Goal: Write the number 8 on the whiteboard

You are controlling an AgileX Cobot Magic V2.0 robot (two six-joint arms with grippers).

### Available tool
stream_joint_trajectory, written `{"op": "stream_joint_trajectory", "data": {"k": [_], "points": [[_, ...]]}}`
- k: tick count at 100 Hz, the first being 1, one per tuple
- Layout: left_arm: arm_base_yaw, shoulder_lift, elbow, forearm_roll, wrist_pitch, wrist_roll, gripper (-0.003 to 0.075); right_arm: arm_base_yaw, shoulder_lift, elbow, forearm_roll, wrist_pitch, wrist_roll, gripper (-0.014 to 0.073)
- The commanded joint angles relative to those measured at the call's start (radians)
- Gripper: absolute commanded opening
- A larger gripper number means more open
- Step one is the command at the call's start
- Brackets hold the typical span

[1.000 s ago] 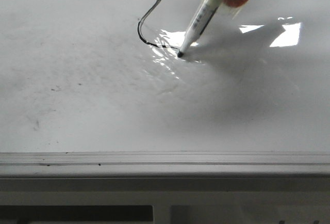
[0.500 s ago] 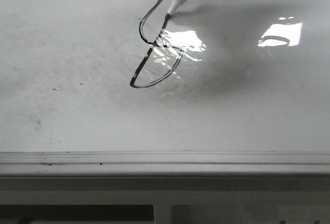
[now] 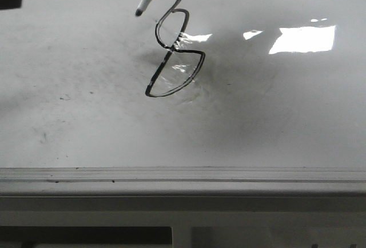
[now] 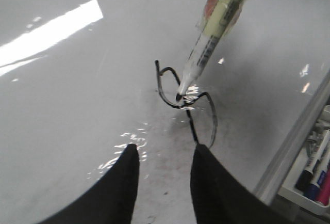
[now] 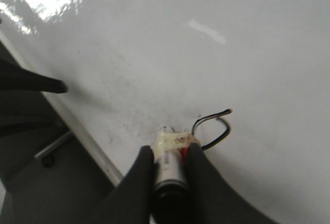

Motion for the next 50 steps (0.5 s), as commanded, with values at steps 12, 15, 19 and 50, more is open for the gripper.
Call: {"op": "stream_joint_trajectory", "data": {"k": [12, 15, 19, 50], "points": [[-0.077, 0.133, -0.033, -0.012, -0.213, -0.013, 0.0232, 0.067, 0.05, -0.012, 0.042, -0.019, -0.007, -0.0043], [-0.082, 0.151, -0.033, -0.012, -0.229, -0.013, 0.0232, 0.076, 0.057, -0.012, 0.049, -0.019, -0.007, -0.0043], [-0.084, 0.175, -0.033, -0.016, -0.252, -0.013, 0.0232, 0.084, 0.064, -0.012, 0.056, -0.019, -0.007, -0.0043], [-0.085, 0.259, -0.033, -0.026, -0.314, -0.013, 0.0232, 0.1, 0.068, -0.012, 0.103, -0.023, -0.007, -0.0043]]}}
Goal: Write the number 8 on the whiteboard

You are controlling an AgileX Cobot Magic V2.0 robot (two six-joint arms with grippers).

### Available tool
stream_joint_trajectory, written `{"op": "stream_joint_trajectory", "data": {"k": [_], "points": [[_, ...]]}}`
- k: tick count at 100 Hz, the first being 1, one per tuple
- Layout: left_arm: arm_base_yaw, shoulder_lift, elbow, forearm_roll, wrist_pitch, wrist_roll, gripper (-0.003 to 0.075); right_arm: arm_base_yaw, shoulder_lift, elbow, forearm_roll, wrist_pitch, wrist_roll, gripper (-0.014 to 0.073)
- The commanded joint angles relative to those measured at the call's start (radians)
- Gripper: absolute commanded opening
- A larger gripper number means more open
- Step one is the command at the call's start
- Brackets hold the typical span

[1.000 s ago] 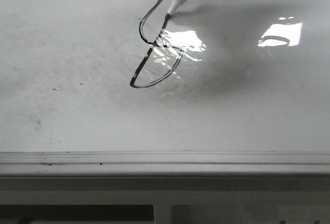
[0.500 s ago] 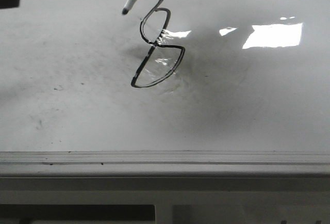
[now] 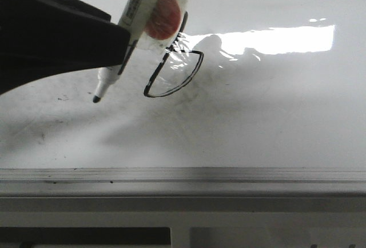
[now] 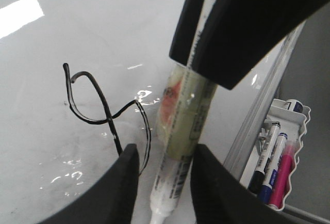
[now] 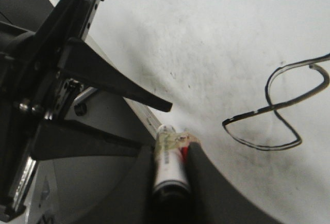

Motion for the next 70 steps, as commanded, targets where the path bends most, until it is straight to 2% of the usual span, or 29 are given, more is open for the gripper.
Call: {"op": "stream_joint_trajectory", "data": {"k": [1, 26, 36, 49, 62, 68, 70], "points": [[-0.009, 0.002, -0.033, -0.014, -0.082, -0.013, 0.0232, 0.001, -0.018, -0.026, 0.026, -0.064, -0.009, -0.0043], [-0.009, 0.004, -0.033, -0.014, -0.082, -0.013, 0.0216, 0.001, -0.017, -0.026, 0.026, -0.062, -0.009, -0.0043], [-0.009, 0.004, -0.033, -0.014, -0.082, -0.013, 0.0135, 0.001, -0.017, -0.026, 0.041, -0.064, -0.009, -0.0043], [-0.009, 0.004, -0.033, -0.014, -0.082, -0.013, -0.002, 0.001, -0.017, -0.026, 0.049, -0.064, -0.009, -0.0043], [-0.009, 0.004, -0.033, -0.014, -0.082, -0.013, -0.002, 0.001, -0.017, -0.026, 0.049, -0.064, -0.009, -0.0037], [-0.009, 0.004, -0.033, -0.014, -0.082, -0.013, -0.002, 0.001, -0.017, -0.026, 0.049, -0.065, -0.009, 0.0001], [-0.009, 0.004, -0.033, -0.014, -0.082, -0.013, -0.002, 0.001, -0.017, -0.026, 0.049, -0.065, -0.009, 0.0038]]}}
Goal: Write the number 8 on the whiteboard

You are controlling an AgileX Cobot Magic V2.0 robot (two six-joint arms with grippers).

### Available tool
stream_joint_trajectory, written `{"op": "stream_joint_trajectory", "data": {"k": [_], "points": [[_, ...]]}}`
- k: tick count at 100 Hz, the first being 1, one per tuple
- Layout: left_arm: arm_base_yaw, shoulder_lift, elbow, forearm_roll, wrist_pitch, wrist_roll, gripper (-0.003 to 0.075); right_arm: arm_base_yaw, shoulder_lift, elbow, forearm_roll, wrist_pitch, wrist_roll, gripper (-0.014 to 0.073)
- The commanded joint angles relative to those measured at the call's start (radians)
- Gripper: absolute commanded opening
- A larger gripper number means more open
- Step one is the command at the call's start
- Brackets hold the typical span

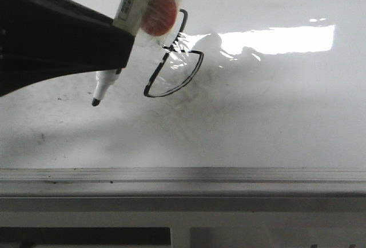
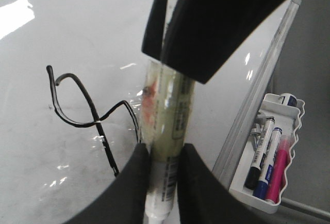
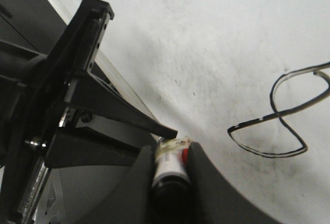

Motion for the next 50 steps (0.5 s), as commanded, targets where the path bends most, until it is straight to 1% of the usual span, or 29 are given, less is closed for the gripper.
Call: {"op": "stream_joint_trajectory", "data": {"k": [1, 4, 5, 7, 9, 11, 12, 14, 18, 24, 33, 38, 50], "points": [[-0.002, -0.006, -0.033, -0.038, -0.072, -0.019, -0.002, 0.001, -0.017, -0.026, 0.031, -0.044, -0.009, 0.005], [-0.002, -0.006, -0.033, -0.038, -0.072, -0.019, -0.002, 0.001, -0.017, -0.026, 0.031, -0.044, -0.009, 0.0109], [-0.002, -0.006, -0.033, -0.04, -0.072, -0.019, -0.002, 0.001, -0.017, -0.026, 0.031, -0.044, -0.009, 0.0109], [-0.002, -0.006, -0.033, -0.039, -0.072, -0.019, -0.002, 0.001, -0.017, -0.026, 0.031, -0.044, -0.009, 0.0161], [-0.002, -0.006, -0.033, -0.042, -0.072, -0.019, -0.002, 0.001, -0.017, -0.026, 0.031, -0.044, -0.009, 0.0187], [-0.002, -0.006, -0.033, -0.049, -0.072, -0.019, -0.002, 0.001, -0.017, -0.026, 0.031, -0.044, -0.009, 0.0236], [-0.002, -0.006, -0.033, -0.054, -0.072, -0.019, -0.002, 0.001, -0.017, -0.026, 0.031, -0.044, -0.009, 0.0236], [-0.002, -0.006, -0.033, -0.062, -0.07, -0.019, -0.002, -0.001, -0.017, -0.026, 0.031, -0.044, -0.009, 0.0279], [-0.002, -0.006, -0.033, -0.096, -0.058, -0.019, -0.002, -0.001, -0.017, -0.026, 0.031, -0.044, -0.009, 0.0325], [-0.002, -0.006, -0.033, -0.199, -0.017, -0.019, -0.002, -0.001, -0.019, -0.026, 0.027, -0.044, -0.009, 0.0349], [0.001, -0.006, -0.033, -0.409, 0.056, -0.019, -0.002, -0.001, -0.021, -0.026, 0.027, -0.039, -0.009, 0.0345], [0.009, -0.006, -0.033, -0.5, 0.096, -0.019, -0.002, -0.001, -0.023, -0.026, 0.027, -0.028, -0.009, 0.0345], [0.045, -0.006, -0.033, -0.674, 0.135, -0.019, -0.0021, -0.001, -0.023, -0.026, 0.027, -0.017, -0.009, 0.0345]]}}
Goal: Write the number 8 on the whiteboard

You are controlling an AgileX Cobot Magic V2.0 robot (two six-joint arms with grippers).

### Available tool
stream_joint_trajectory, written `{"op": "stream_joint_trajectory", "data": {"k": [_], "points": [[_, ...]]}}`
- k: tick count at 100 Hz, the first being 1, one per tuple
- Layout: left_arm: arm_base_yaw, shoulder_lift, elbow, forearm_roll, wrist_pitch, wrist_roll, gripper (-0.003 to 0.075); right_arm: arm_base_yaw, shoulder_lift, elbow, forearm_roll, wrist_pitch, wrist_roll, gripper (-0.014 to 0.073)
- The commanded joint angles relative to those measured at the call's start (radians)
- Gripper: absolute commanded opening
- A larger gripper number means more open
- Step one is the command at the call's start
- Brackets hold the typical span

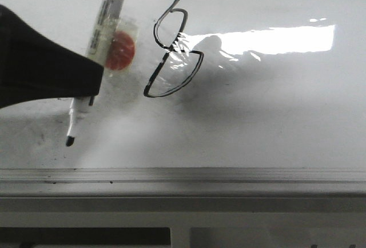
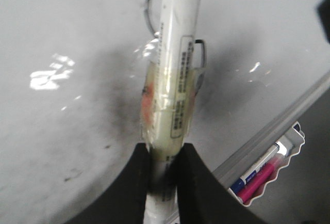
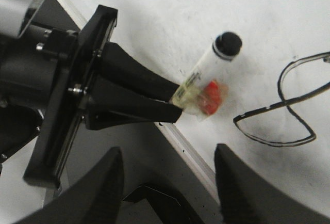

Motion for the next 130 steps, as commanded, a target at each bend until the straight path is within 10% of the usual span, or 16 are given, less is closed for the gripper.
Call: {"op": "stream_joint_trajectory", "data": {"k": [1, 60, 88, 109, 130], "points": [[0.022, -0.008, -0.033, -0.145, -0.041, -0.013, -0.0021, -0.001, -0.023, -0.026, 0.009, -0.046, -0.007, 0.0345], [0.113, -0.008, -0.057, -0.288, 0.031, -0.013, -0.0013, -0.001, -0.023, -0.026, 0.009, -0.04, -0.007, 0.0345], [0.113, -0.008, -0.057, -0.29, 0.031, -0.013, 0.0356, -0.001, -0.023, -0.026, 0.009, -0.04, -0.007, 0.0345], [0.113, -0.016, -0.057, -0.29, 0.031, -0.013, 0.0397, -0.001, -0.04, -0.026, -0.008, -0.034, -0.007, 0.034], [0.113, -0.127, -0.057, -0.277, 0.083, 0.0, 0.0328, -0.001, -0.13, -0.024, -0.09, -0.017, -0.007, 0.0008]]}}
